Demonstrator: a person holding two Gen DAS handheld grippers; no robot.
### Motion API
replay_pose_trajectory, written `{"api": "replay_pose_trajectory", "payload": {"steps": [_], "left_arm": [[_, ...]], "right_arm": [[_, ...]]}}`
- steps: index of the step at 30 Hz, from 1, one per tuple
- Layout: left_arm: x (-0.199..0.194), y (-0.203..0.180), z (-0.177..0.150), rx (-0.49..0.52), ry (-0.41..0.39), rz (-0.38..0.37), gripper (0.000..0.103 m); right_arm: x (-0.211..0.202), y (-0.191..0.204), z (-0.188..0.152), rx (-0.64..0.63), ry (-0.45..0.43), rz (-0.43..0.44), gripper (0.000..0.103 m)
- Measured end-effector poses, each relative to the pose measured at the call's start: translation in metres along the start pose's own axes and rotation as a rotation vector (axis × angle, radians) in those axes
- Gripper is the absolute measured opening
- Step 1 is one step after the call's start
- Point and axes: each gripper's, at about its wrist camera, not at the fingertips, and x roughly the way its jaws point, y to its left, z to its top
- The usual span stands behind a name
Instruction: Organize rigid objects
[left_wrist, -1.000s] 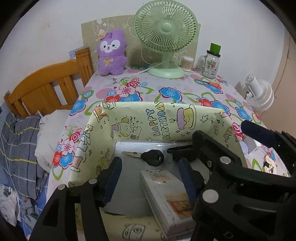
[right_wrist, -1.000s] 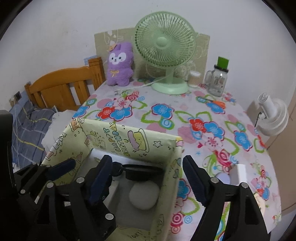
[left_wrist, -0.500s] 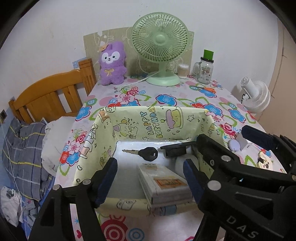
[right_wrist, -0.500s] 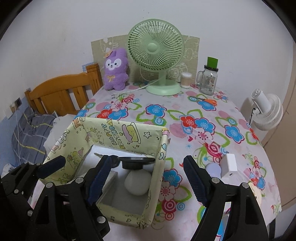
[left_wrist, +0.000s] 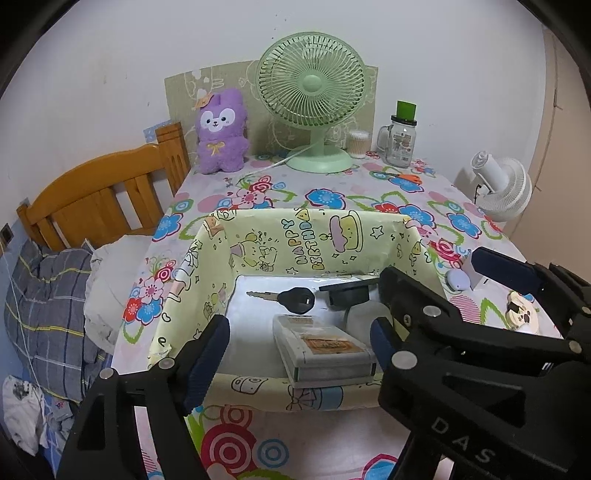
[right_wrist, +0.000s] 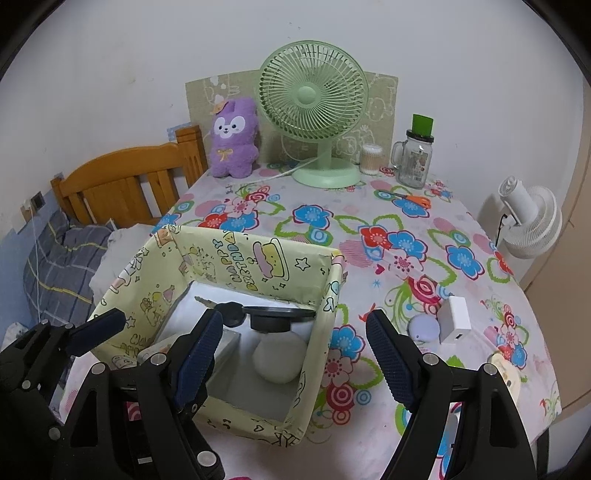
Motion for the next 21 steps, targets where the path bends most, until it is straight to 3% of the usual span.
{"api": "replay_pose_trajectory", "payload": {"steps": [14,21], "left_arm": [[-0.006,-0.001,-0.007,0.014,0.020,-0.013,0.081],[0.012,-0.001,-0.006,-0.005,0.036,0.000,0.081]], "right_arm": [[-0.005,0.001,0.000,0.002,-0.009,-0.009,0.082],[0.003,0.003,-0.002,-0.015,0.012,-0.016,0.082]]}}
